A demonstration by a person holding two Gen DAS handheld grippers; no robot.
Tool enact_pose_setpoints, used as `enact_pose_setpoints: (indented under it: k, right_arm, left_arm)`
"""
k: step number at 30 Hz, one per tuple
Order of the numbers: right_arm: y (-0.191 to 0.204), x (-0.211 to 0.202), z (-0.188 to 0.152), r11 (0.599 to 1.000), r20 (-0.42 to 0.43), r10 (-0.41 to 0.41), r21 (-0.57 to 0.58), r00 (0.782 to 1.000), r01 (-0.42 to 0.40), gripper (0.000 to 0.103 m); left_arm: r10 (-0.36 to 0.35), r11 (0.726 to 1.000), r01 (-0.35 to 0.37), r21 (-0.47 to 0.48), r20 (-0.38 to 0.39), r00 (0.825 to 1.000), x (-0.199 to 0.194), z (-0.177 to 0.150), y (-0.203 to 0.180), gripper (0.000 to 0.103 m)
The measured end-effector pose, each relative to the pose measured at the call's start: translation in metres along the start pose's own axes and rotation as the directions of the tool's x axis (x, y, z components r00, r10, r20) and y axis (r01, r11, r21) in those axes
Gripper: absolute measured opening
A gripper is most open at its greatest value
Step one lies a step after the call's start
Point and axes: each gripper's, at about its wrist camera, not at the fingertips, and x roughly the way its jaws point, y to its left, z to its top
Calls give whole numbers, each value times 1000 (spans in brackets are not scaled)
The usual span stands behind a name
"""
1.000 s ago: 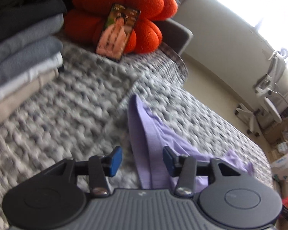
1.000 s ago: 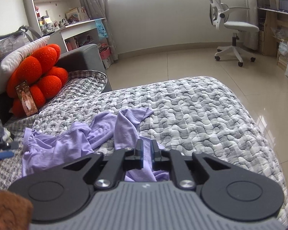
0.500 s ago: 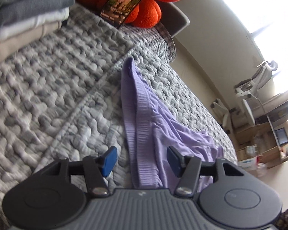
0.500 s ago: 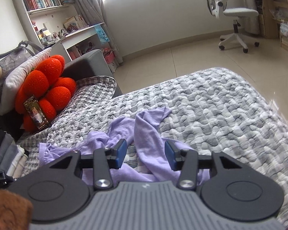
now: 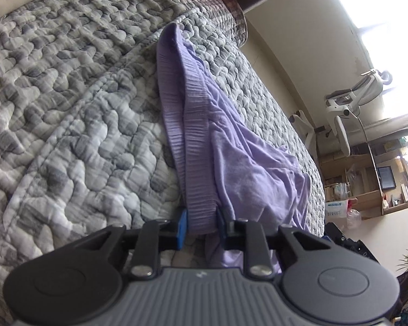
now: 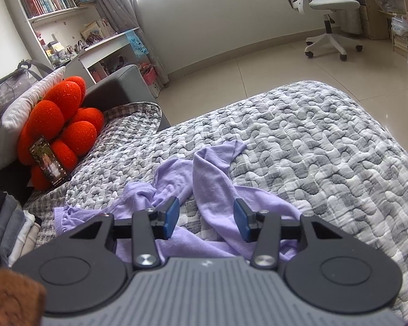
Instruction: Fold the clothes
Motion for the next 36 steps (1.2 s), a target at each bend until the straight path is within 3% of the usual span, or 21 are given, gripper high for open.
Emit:
enact_pose_setpoints:
  k: [5,9,14,19,24,25,28,32,36]
  right_arm:
    - [-2,0,0,1000,-5,-2,6,1000,2,48]
    - [-6,-2,1,1000,-3,-6,12,1000,6,49]
    - [-10,-2,1,1000,-8,-10,26,1000,11,49]
    - [-12,-1,2,999,-15,-7,40,1000,7,51]
    - [-15,4,4,999,-27,-14,52,1000,15,53]
    - [-17,6,5,998,-29,-16,57,999,18,54]
    - [-20,10,9,997,-35,-19,76,999,22,54]
    - [-20,16,12,996,-52,-15,85,999,20,55]
    - [-16,24,15,998,-70,-12,68,997,17,55]
  left_arm:
    - [38,999,-40,19,128,991,-23,7,-5,22]
    - [76,996,-83,21,240,968,-51,16,2,22]
    - [109,994,-109,-15,316,943,-73,22,18,22]
    - [180,983,-179,-34,340,923,-81,25,27,22]
    - [245,962,-269,53,274,930,-73,29,29,22]
    - [248,958,-275,86,242,938,-68,30,29,22]
    - [271,948,-299,111,218,938,-62,30,29,23]
    - [261,949,-294,112,239,935,-63,31,27,45]
    - [272,946,-306,108,250,929,-59,37,20,47]
